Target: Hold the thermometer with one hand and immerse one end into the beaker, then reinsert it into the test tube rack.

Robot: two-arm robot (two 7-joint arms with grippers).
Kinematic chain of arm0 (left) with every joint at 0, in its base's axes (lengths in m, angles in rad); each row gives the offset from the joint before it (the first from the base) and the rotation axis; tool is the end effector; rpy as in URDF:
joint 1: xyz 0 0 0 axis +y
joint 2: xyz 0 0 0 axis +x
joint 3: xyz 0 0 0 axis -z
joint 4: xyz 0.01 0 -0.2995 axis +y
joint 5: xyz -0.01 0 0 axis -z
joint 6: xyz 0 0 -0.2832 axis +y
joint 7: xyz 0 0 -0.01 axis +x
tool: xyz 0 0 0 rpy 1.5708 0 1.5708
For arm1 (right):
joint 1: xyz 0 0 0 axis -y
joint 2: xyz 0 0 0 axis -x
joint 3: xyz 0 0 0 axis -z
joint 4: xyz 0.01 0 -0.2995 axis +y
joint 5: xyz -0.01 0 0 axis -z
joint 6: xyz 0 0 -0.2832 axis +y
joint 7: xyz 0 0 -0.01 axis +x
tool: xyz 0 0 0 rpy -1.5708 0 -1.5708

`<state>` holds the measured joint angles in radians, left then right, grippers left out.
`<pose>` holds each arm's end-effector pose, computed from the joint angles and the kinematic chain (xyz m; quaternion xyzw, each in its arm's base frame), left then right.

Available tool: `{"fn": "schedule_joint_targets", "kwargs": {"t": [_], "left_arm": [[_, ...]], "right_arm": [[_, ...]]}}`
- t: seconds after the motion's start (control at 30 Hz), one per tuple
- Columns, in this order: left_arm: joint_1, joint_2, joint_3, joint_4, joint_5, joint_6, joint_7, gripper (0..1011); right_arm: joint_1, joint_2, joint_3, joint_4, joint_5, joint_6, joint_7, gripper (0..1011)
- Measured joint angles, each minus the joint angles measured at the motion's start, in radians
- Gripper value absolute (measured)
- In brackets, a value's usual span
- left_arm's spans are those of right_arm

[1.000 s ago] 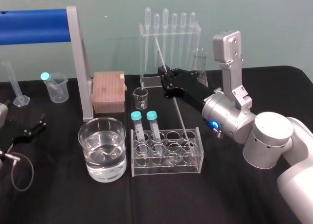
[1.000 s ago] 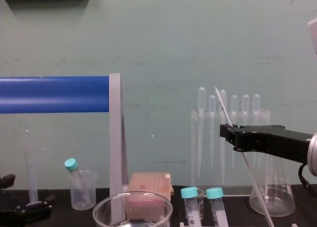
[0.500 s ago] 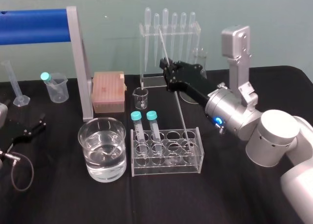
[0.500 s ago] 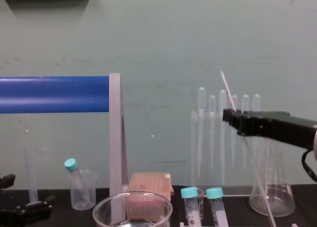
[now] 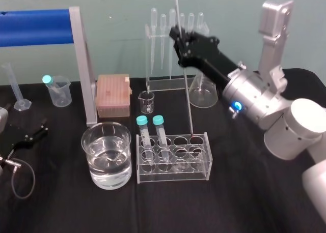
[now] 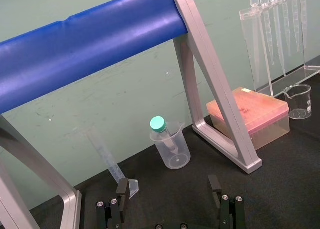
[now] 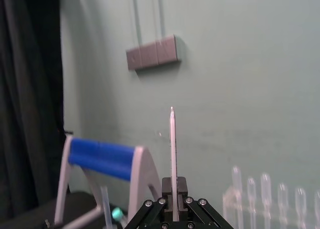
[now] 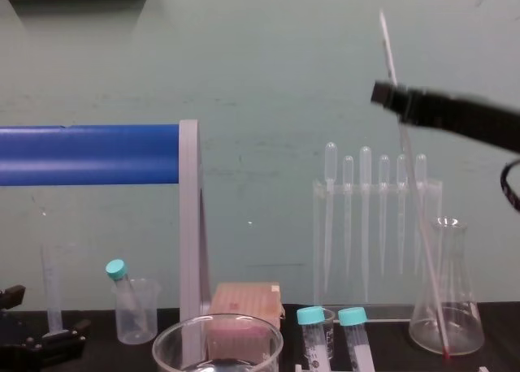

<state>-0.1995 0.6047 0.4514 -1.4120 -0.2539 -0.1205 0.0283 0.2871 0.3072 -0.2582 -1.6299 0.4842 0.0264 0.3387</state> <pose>0.3354 0.0948 -0.3050 0.1415 -0.1325 0.5799 0.7913 0.3668 -0.0145 -0.2068 0.1183 -0.0460 -0.4507 0.8836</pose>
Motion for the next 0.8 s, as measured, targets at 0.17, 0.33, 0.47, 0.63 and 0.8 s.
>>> {"fn": "schedule_joint_targets", "kwargs": {"t": [0.17,0.33,0.47,0.63,0.8], "left_arm": [[0.000,0.000,0.000,0.000,0.000,0.000,0.000,1008],[0.000,0.000,0.000,0.000,0.000,0.000,0.000,1008],[0.000,0.000,0.000,0.000,0.000,0.000,0.000,1008],[0.000,0.000,0.000,0.000,0.000,0.000,0.000,1008],[0.000,0.000,0.000,0.000,0.000,0.000,0.000,1008]], "right_arm": [[0.032,0.000,0.000,-0.009,0.038,-0.029,0.032,53],[0.073,-0.006,-0.015,-0.003,0.076,-0.056,0.070,53],[0.096,-0.015,-0.031,0.011,0.091,-0.073,0.091,53],[0.135,-0.031,-0.070,0.036,0.105,-0.105,0.128,53],[0.169,-0.042,-0.108,0.057,0.114,-0.121,0.160,53]]}}
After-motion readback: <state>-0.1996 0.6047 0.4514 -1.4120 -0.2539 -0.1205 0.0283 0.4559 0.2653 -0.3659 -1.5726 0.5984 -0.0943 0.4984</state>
